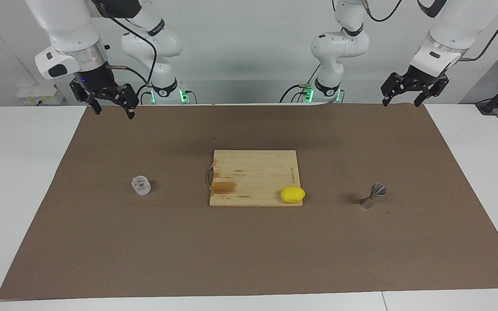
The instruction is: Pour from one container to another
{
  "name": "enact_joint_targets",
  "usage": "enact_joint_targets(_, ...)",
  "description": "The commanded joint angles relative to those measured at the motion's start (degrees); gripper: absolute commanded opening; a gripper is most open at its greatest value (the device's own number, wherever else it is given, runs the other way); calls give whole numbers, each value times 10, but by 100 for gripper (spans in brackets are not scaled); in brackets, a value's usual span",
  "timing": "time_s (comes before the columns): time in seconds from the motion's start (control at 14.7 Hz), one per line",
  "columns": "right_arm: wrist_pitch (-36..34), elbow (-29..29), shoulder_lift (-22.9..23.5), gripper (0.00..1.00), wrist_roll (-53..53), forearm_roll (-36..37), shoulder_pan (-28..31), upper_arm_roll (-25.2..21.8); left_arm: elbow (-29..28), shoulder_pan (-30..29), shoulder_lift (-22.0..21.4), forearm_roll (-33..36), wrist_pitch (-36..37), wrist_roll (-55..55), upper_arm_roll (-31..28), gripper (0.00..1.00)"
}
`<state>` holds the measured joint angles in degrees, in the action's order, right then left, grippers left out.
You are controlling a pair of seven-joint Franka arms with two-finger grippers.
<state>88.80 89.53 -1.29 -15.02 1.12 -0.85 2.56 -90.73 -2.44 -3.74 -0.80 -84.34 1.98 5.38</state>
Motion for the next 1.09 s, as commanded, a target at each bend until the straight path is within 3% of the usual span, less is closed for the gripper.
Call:
enact_joint_targets(0.0, 5, 14, -13, 100, 3, -8, 9, 3, -17, 7, -8, -4, -15, -31, -6, 100)
enact_joint_targets(0.34, 4, 14, -13, 100, 3, -8, 9, 3, -19, -4, 0, -83, -27, -171, -6, 100)
enact_joint_targets(0.54, 4, 14, -13, 100, 3, -8, 9, 3, -62, -29, 14, -158, -59, -287, -7, 100)
enact_joint_targets(0.81, 4, 14, -13, 100, 3, -8, 9, 3, -75, -73, 72, -260, -107, -529, -9, 100)
enact_joint_targets(1.02, 4, 14, -12, 100, 3, -8, 9, 3, -99, -91, 99, -340, -170, -648, -9, 100)
